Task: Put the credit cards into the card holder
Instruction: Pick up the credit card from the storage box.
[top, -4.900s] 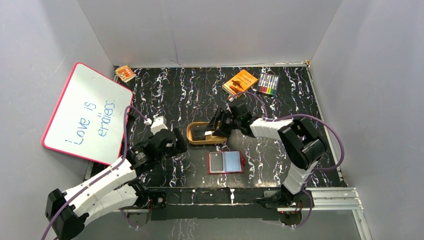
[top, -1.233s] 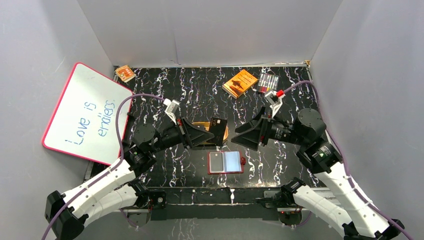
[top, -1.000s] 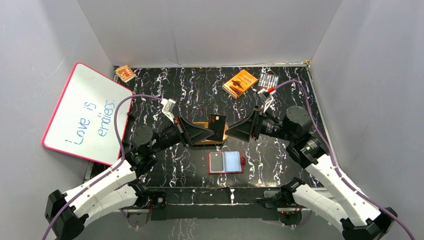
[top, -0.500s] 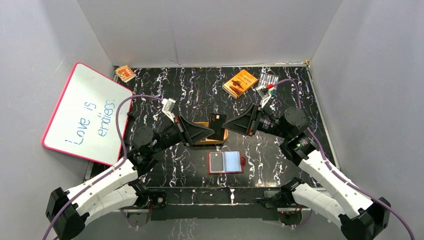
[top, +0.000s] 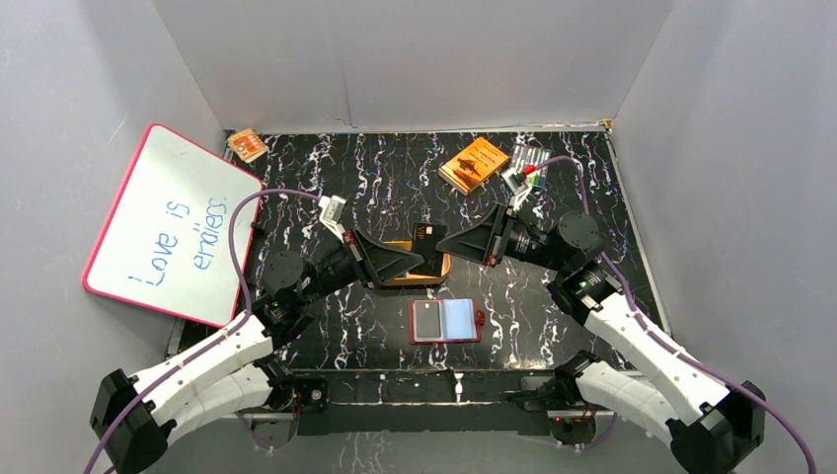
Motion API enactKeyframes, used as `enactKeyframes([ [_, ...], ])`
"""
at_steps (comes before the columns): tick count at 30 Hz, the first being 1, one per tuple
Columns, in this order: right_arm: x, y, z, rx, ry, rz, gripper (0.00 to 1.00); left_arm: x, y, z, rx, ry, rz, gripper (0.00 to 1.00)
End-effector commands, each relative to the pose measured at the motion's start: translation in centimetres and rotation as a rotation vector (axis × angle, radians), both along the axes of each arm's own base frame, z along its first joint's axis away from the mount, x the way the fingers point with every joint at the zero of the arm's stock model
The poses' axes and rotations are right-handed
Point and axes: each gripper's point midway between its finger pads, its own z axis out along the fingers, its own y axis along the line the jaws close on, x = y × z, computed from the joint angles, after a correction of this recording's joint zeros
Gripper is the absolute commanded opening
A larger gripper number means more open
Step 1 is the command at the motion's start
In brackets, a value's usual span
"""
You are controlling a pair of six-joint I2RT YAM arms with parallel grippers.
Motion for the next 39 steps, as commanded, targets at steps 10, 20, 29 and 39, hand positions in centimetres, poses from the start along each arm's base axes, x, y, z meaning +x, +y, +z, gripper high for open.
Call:
enactKeyframes([
  [10, -1.0, 0.2, 1.1, 0.035, -0.036, 0.062, 0.05, 0.3, 0.2, 1.0, -0.037, -0.033, 0.024, 0.0],
  [20, 0.7, -2.9, -2.3, -0.357, -0.093, -0.146, 0.0, 2.7, 2.4, -5.8, 0.359, 0.095, 0.215, 0.83],
  [29, -0.3, -7.2, -14.5, -0.778, 0.122, -0.187, 0.0, 1.6, 4.2, -16.8, 0.807, 0.306, 0.186, 0.89],
  [39, -1.4, -7.3, -21.4, -0.829, 0.34, -0.162, 0.0, 1.3, -0.7, -21.2, 0.923, 0.336, 0.136, 0.87],
])
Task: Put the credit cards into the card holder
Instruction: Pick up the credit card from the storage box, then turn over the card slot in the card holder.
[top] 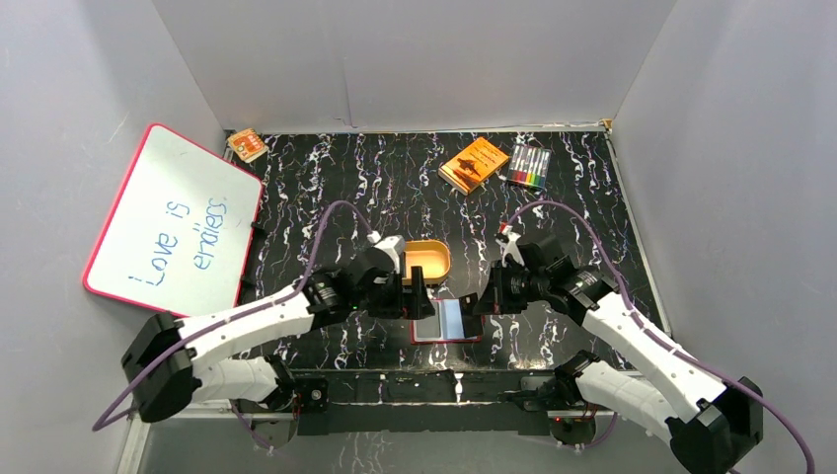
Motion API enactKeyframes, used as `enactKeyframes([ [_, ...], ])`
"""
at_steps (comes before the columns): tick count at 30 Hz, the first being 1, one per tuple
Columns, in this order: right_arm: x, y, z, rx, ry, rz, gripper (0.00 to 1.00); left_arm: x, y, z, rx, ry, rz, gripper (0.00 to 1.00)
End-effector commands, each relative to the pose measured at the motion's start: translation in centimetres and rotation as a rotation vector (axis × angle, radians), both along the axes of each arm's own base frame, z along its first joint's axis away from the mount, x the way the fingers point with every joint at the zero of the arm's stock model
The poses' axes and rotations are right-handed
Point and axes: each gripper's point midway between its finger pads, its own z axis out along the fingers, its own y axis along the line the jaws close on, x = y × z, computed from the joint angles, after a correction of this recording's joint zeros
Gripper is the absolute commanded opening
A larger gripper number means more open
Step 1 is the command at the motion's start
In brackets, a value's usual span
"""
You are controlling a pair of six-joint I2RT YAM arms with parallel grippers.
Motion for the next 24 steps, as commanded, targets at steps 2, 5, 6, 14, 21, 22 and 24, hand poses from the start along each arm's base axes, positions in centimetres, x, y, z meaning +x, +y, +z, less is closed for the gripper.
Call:
enactKeyframes([
  [2, 0.7, -0.4, -1.1, -0.01, 0.029, -0.086, 0.0, 1.2, -2.8, 0.1, -0.019, -0.012, 0.006, 0.86],
  [5, 0.6, -1.1, -1.5, -0.016, 0.035, -0.132, 0.0, 1.2, -4.5, -0.5, 0.002, -0.005, -0.018, 0.83],
  [6, 0.5, -1.2, -1.6, -0.014, 0.037, -0.136, 0.0, 1.2, -5.0, -1.1, 0.015, 0.003, -0.026, 0.82],
  [14, 0.1, -2.9, -2.5, -0.066, 0.035, -0.192, 0.0, 1.6, -8.2, -2.9, 0.045, 0.023, -0.057, 0.7],
  [21, -0.2, -3.8, -1.9, -0.061, 0.009, -0.236, 0.0, 1.8, -8.7, -5.9, 0.163, 0.026, -0.049, 0.58],
  [22, -0.3, -3.9, -1.8, -0.061, 0.005, -0.238, 0.0, 1.8, -8.6, -6.3, 0.182, 0.028, -0.049, 0.56],
  [24, -0.3, -4.1, -1.6, -0.061, -0.004, -0.242, 0.0, 2.0, -8.6, -6.9, 0.214, 0.024, -0.048, 0.54],
])
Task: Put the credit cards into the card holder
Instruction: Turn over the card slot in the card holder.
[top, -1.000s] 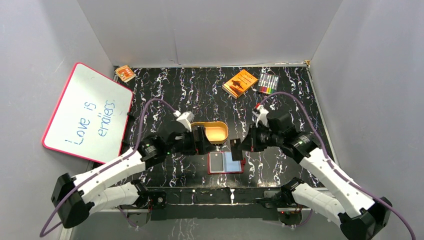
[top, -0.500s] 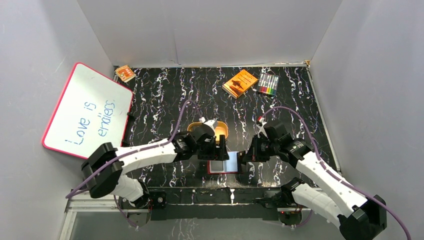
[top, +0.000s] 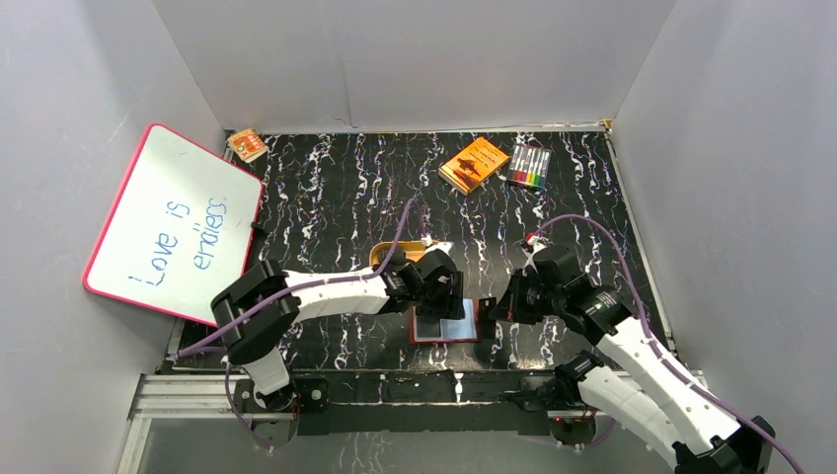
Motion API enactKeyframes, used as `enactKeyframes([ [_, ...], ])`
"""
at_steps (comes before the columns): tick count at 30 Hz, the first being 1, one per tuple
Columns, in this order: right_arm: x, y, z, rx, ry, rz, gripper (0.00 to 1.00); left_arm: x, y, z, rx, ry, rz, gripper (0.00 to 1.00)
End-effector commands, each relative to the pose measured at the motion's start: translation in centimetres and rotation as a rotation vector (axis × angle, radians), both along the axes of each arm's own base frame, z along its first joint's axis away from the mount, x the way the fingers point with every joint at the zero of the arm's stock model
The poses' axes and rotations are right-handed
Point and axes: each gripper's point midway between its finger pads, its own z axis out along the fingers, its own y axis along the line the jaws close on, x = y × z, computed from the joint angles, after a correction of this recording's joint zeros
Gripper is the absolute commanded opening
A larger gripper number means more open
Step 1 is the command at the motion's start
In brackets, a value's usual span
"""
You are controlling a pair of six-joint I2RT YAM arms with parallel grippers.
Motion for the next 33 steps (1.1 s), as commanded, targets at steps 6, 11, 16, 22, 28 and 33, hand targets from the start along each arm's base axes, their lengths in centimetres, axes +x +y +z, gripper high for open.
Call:
enactKeyframes([
  [6, 0.1, -0.7, 1.1, 0.003, -0.034, -0.04, 0.0, 0.8, 0.8, -1.7, 0.145, -0.05, 0.013, 0.53],
  [11, 0.1, -0.2, 1.2, 0.02, -0.035, -0.013, 0.0, 0.6, 1.5, -2.9, 0.195, -0.041, 0.007, 0.48],
  [16, 0.0, 0.3, 0.8, 0.033, -0.021, 0.012, 0.0, 0.3, 2.5, -3.9, 0.231, -0.03, 0.015, 0.33],
  [22, -0.3, 1.1, -0.1, 0.06, 0.012, 0.042, 0.0, 0.0, 3.4, -4.5, 0.261, -0.025, 0.02, 0.2],
  [28, -0.4, 1.3, -1.1, 0.055, 0.044, 0.049, 0.0, -0.2, 4.0, -5.1, 0.281, -0.019, 0.02, 0.04],
  [33, -0.7, 1.4, -2.4, 0.044, 0.084, 0.063, 0.0, -0.2, 4.3, -5.1, 0.284, -0.021, 0.03, 0.0],
])
